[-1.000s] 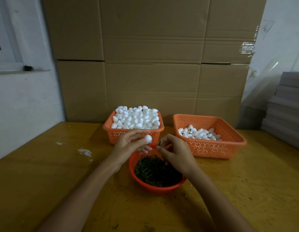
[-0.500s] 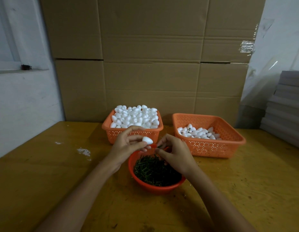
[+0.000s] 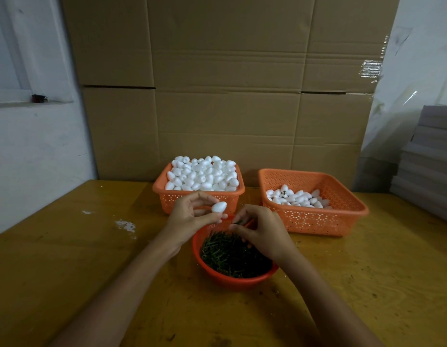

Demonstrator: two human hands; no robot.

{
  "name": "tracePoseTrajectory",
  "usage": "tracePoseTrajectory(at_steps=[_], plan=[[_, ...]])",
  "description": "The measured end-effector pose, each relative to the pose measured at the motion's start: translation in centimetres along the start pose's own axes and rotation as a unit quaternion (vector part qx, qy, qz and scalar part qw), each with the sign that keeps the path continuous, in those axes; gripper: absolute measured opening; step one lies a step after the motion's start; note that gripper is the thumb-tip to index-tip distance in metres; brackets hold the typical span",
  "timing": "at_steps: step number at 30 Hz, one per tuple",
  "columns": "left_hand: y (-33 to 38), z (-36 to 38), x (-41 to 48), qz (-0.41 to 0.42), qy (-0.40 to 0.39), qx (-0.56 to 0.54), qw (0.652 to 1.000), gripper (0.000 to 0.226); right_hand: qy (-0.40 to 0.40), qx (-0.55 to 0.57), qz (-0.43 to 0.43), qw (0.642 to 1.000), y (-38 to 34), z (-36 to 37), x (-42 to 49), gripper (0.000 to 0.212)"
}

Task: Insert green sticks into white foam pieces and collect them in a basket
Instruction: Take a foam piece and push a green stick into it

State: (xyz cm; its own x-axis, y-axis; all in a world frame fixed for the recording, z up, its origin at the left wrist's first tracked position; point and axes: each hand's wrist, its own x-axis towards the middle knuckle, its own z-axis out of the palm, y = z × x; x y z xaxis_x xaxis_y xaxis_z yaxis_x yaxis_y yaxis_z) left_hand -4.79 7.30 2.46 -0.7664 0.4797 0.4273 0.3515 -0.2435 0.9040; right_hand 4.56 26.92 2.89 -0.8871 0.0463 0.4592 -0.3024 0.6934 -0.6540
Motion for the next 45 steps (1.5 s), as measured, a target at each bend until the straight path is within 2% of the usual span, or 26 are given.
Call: tracePoseTrajectory(at_steps=[8, 16, 22, 45], plan=[[-0.23, -0.25, 0.15, -0.008, 0.009, -0.049, 0.999, 0.029, -0.003, -0.008, 0.002, 1.0, 0.11, 0.06, 0.24, 0.013], [-0.12, -0.37, -0.01, -0.009, -0.006, -0.072, 0.997, 0.049, -0.006, -0.012, 0.001, 1.0, 0.19, 0.31, 0.1, 0.013], [-0.17, -0.46, 0.08, -0.008, 0.001, -0.079, 0.997, 0.028, -0.004, -0.02, -0.004, 1.0, 0.1, 0.19, 0.15, 0.012], [0.07, -0.52, 0.26, 0.013, -0.019, -0.024, 0.999, 0.031, -0.018, -0.016, 0.006, 1.0, 0.26, 0.43, 0.28, 0.012]])
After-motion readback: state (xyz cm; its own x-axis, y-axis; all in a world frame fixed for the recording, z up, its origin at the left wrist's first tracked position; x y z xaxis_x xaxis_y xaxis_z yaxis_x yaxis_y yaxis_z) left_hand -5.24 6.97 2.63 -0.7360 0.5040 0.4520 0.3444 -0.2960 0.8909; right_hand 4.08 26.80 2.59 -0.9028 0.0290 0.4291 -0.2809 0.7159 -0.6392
